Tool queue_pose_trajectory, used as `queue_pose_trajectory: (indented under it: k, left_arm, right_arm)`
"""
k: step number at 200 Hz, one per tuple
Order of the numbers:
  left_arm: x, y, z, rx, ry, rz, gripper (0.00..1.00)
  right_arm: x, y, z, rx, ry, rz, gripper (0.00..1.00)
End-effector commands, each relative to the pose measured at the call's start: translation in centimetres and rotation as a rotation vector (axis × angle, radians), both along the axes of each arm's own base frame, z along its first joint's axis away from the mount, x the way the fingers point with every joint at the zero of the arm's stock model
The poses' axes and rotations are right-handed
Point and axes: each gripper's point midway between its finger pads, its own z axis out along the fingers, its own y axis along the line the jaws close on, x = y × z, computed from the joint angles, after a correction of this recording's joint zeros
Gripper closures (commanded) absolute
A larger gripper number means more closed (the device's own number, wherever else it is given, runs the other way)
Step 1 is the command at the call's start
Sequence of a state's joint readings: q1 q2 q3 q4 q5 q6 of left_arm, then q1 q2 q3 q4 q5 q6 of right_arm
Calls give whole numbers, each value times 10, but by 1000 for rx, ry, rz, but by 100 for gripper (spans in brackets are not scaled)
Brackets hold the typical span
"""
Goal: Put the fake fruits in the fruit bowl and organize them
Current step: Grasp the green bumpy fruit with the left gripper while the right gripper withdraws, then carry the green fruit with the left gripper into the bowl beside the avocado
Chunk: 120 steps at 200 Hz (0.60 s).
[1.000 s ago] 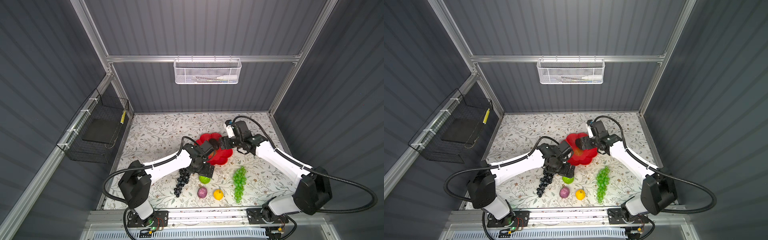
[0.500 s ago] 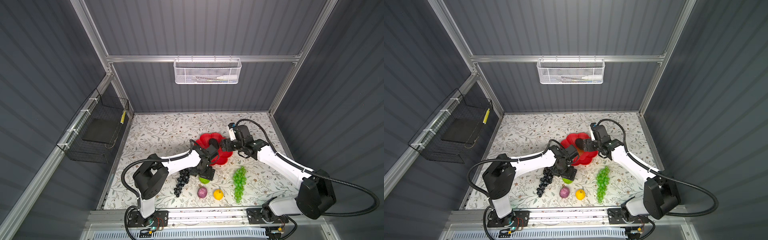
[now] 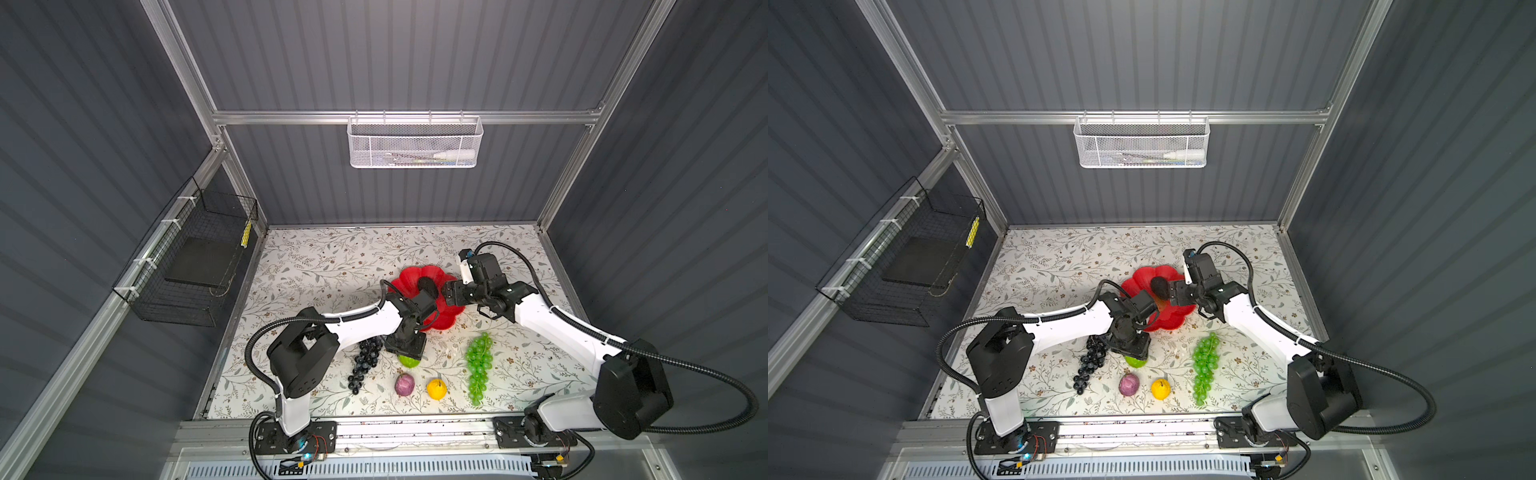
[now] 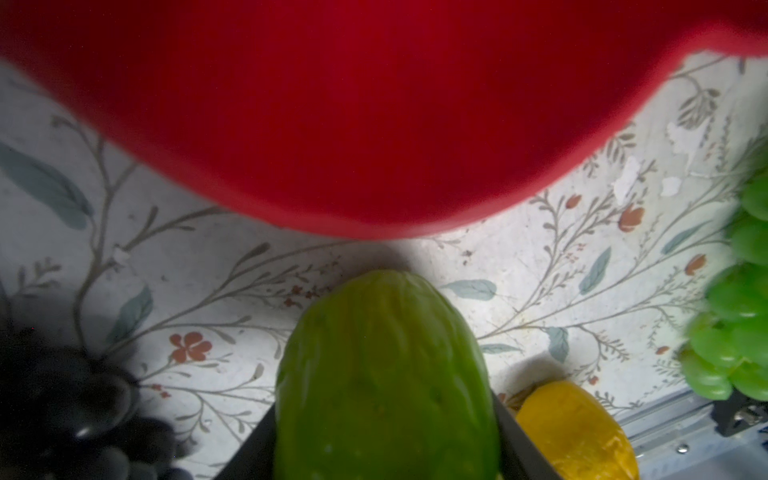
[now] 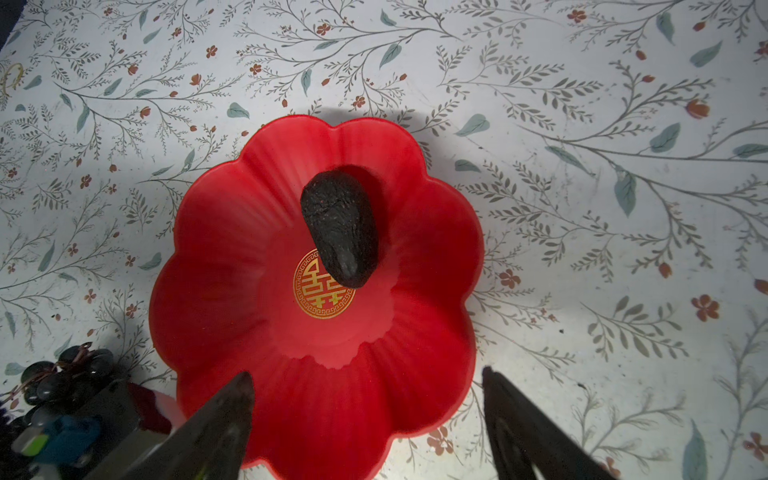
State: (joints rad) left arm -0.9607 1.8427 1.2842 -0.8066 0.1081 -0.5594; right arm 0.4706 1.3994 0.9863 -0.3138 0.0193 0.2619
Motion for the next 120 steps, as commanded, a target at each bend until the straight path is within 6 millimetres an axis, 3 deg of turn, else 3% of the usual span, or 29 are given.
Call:
queue_pose_trajectory:
  k: [1,33,67,120]
  left_arm:
    - [-8,6,11,-21,12,-6,48]
    - [10,8,50,-86,-32,32,48]
    - [55,-4,105,-208,-119,119,50]
    - [135,-3,107,-158,-223,168,50]
  right_arm:
    - [0,-8,8,-7,-31,-22,14]
    - [0,-8,15,2,-41,-23,14]
    - [0,-9,23,3,-50,-23,14]
    - [-1,-2,37,25,-53,14,15]
